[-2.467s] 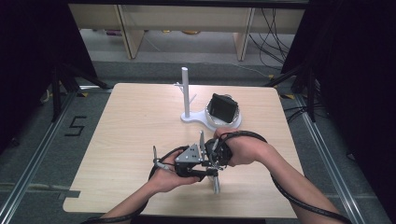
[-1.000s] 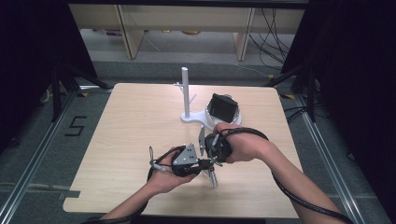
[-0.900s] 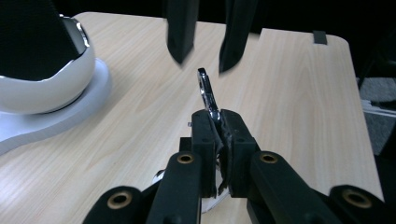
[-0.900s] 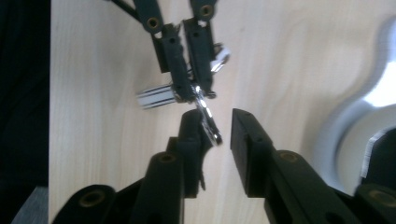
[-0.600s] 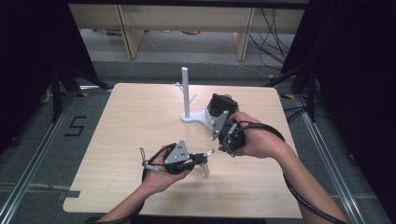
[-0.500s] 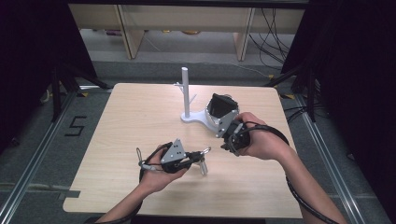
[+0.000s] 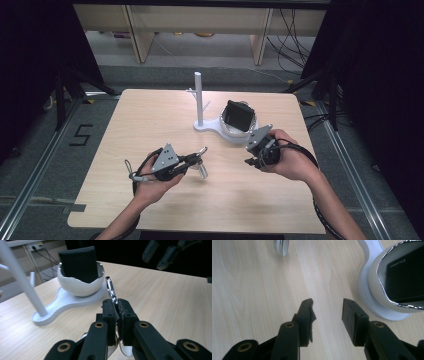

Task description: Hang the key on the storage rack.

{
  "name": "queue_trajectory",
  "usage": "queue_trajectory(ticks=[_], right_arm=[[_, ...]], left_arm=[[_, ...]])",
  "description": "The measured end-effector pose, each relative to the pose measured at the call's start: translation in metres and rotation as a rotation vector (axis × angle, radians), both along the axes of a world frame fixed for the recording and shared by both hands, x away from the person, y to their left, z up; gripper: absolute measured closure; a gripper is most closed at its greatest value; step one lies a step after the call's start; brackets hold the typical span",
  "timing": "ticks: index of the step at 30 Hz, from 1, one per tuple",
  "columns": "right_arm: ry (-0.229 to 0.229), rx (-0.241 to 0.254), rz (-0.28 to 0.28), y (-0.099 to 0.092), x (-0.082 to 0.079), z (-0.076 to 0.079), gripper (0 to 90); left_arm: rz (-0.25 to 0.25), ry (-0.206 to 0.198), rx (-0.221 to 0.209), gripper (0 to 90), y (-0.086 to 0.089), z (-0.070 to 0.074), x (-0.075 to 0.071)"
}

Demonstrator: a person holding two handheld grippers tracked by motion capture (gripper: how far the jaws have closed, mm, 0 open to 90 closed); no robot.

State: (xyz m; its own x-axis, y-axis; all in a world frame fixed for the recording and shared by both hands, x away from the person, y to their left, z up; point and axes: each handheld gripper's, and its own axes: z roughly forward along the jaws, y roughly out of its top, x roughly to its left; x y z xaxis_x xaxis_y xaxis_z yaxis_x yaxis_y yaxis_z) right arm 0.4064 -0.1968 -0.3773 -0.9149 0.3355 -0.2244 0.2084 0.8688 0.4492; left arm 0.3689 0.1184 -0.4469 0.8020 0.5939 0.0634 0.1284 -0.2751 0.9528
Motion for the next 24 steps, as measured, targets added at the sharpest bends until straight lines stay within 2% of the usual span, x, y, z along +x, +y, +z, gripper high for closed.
queue_trajectory(ticks=[5, 6, 9, 10, 12, 14, 15, 20, 22, 24], right_arm=[[-0.020, 0.049, -0.028, -0.007, 0.000, -0.009, 58.3], [-0.017, 0.057, -0.048, -0.009, -0.001, -0.011, 58.3], [-0.027, 0.076, -0.053, -0.011, -0.001, -0.014, 58.3], [-0.046, 0.114, -0.067, -0.014, -0.002, -0.020, 58.2], [-0.058, 0.132, -0.085, -0.016, -0.002, -0.024, 58.0], [-0.050, 0.143, -0.092, -0.018, -0.003, -0.026, 57.9], [-0.061, 0.164, -0.119, -0.021, -0.004, -0.032, 57.7], [-0.084, 0.205, -0.161, -0.032, -0.005, -0.045, 56.9], [-0.078, 0.219, -0.175, -0.033, -0.006, -0.048, 56.6], [-0.063, 0.262, -0.233, -0.039, -0.010, -0.056, 55.7]], left_arm=[[0.045, -0.014, -0.024, 84.9, 0.011, 0.002, 0.002], [0.070, -0.023, -0.039, 84.9, 0.016, 0.003, 0.003], [0.096, -0.024, -0.055, 84.9, 0.021, 0.004, 0.004], [0.109, -0.047, -0.055, 84.9, 0.024, 0.006, 0.005], [0.141, -0.063, -0.070, 84.9, 0.030, 0.009, 0.007], [0.149, -0.070, -0.073, 84.9, 0.032, 0.010, 0.008], [0.171, -0.084, -0.083, 84.9, 0.035, 0.012, 0.010], [0.208, -0.109, -0.103, 84.9, 0.040, 0.015, 0.014], [0.235, -0.115, -0.111, 84.9, 0.043, 0.016, 0.017], [0.258, -0.119, -0.127, 84.9, 0.044, 0.017, 0.020]])
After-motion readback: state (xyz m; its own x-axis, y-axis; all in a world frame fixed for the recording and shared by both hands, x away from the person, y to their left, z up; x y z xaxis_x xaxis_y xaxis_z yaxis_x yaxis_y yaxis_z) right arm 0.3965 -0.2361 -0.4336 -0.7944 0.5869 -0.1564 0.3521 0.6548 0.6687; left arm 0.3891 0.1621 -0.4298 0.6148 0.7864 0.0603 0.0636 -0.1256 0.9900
